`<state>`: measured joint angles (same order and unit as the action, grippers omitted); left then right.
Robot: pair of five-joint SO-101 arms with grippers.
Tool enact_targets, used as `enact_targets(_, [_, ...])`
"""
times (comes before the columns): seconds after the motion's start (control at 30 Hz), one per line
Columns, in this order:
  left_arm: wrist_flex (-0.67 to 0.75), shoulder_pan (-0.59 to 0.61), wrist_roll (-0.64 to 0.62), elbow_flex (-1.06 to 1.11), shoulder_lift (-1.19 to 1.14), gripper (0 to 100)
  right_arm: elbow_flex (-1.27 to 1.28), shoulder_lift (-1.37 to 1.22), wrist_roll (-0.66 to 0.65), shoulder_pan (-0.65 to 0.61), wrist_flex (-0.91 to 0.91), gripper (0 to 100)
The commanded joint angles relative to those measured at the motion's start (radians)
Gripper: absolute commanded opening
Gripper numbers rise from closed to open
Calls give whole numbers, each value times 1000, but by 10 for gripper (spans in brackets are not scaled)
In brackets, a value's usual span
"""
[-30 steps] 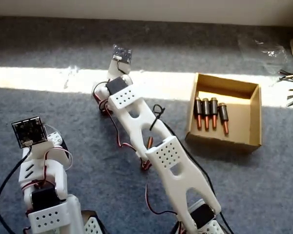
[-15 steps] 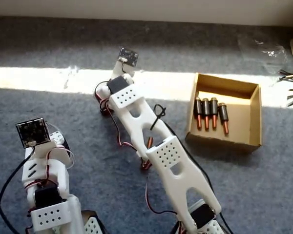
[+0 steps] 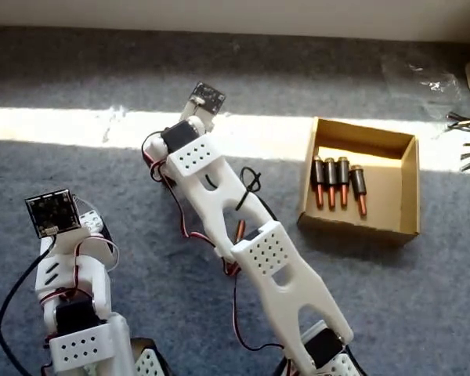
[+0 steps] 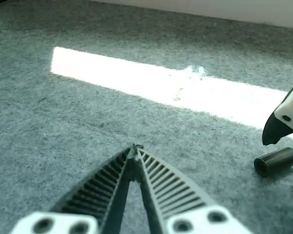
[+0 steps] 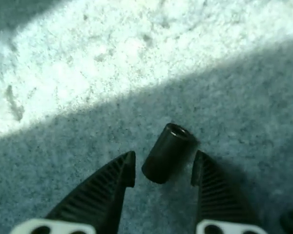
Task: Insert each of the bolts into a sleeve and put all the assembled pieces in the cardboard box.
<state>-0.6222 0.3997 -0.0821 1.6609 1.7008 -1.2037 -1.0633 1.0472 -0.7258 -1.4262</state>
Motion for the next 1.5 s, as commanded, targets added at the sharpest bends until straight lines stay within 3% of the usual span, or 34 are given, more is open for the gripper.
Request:
enact_targets(0.0, [21,-18,-2,-5,13,5,-22,4,28,-18,-1,177])
enact_targets(0.57, [21,-18,-2,-2,13,6,-16,-15,29,25,1,176])
enact_targets(0.83, [21,-18,-2,-2,13,7,-15,-15,26,27,1,4])
enact_targets(1.47, [21,-19,-2,-1,13,7,-25,-116,6,58,-33,17])
